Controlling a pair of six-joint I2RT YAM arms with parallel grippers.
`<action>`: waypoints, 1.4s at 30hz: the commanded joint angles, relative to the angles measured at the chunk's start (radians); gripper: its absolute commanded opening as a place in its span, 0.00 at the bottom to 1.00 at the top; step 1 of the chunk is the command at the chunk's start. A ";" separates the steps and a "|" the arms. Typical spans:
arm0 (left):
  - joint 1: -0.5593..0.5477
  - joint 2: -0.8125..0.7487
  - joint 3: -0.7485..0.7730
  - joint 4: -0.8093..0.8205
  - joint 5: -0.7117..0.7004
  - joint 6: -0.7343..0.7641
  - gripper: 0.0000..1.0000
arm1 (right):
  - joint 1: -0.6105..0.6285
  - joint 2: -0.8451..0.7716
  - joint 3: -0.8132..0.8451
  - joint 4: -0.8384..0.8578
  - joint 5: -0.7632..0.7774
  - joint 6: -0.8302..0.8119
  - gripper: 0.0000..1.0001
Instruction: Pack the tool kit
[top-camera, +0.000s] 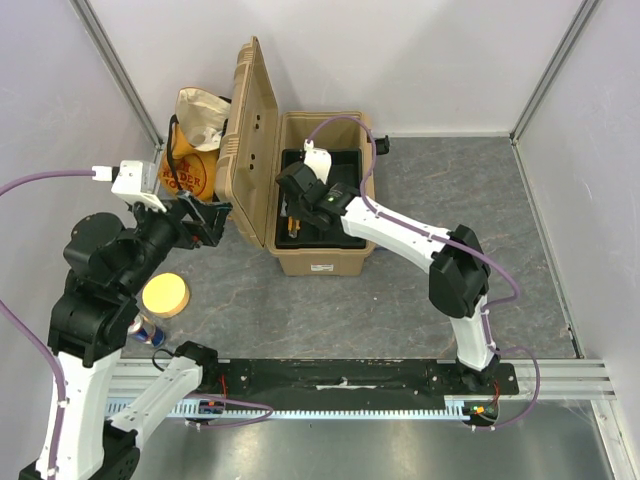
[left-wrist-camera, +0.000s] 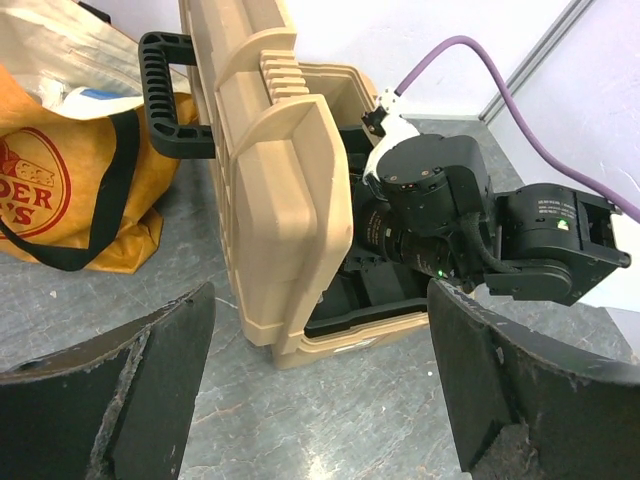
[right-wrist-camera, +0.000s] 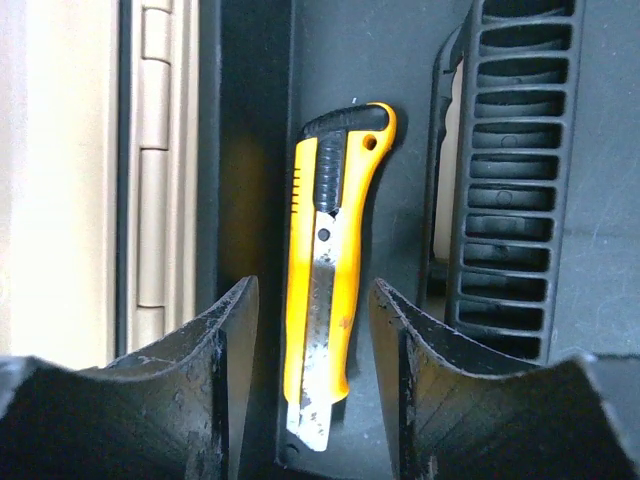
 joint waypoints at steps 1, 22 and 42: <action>0.001 0.000 0.049 -0.009 0.024 0.019 0.91 | 0.008 -0.122 0.011 0.012 0.014 -0.023 0.54; 0.001 0.013 0.161 -0.055 0.245 -0.067 0.91 | -0.485 -0.835 -0.512 -0.260 0.005 -0.251 0.72; 0.003 0.098 0.179 -0.049 0.170 -0.121 0.89 | -0.760 -0.671 -1.144 0.434 -0.626 0.170 0.46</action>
